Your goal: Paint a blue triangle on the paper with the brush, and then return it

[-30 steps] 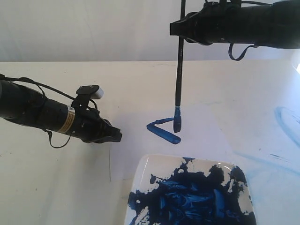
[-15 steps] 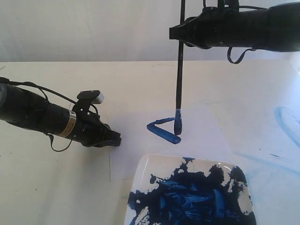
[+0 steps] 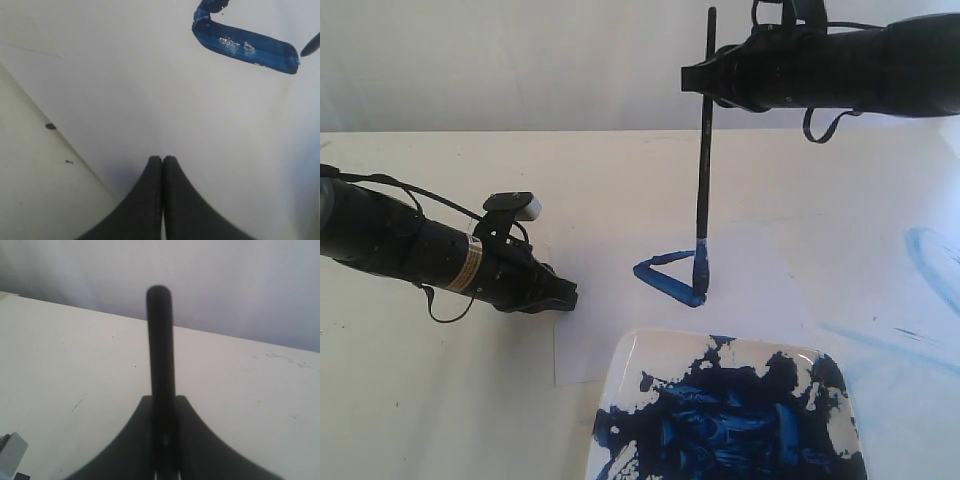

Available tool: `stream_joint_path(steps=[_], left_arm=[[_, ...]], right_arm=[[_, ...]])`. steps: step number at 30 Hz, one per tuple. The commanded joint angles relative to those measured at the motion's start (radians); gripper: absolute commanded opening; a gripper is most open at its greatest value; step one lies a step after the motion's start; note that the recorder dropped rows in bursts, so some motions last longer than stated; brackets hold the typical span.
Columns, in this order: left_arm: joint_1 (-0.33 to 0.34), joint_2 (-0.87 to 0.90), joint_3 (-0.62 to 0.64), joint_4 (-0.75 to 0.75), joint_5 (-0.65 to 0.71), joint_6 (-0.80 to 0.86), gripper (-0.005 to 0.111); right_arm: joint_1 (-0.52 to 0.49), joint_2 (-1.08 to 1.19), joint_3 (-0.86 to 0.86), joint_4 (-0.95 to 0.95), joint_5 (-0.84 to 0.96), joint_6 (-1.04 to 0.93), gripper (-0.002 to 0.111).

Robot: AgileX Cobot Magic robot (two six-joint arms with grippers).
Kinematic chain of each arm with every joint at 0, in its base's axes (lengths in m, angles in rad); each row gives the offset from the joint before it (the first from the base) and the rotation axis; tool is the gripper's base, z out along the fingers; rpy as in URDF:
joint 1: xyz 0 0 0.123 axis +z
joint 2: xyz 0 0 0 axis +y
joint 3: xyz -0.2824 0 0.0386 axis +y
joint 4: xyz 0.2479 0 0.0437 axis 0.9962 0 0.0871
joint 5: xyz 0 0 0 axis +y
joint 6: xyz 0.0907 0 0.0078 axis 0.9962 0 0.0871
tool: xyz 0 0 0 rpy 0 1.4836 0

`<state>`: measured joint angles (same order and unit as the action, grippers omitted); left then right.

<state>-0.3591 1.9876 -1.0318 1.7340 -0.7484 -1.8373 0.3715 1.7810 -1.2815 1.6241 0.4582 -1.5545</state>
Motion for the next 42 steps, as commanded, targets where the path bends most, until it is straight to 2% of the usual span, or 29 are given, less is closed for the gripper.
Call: stream_joint_path(steps=[1, 42], left_arm=[[-0.003, -0.005, 0.006, 0.010, 0.035, 0.005, 0.000], [-0.003, -0.005, 0.006, 0.010, 0.035, 0.005, 0.000]], right_arm=[[-0.006, 0.020, -0.003, 0.045, 0.022, -0.014, 0.000], [-0.006, 0.026, -0.003, 0.023, -0.097, -0.014, 0.000]])
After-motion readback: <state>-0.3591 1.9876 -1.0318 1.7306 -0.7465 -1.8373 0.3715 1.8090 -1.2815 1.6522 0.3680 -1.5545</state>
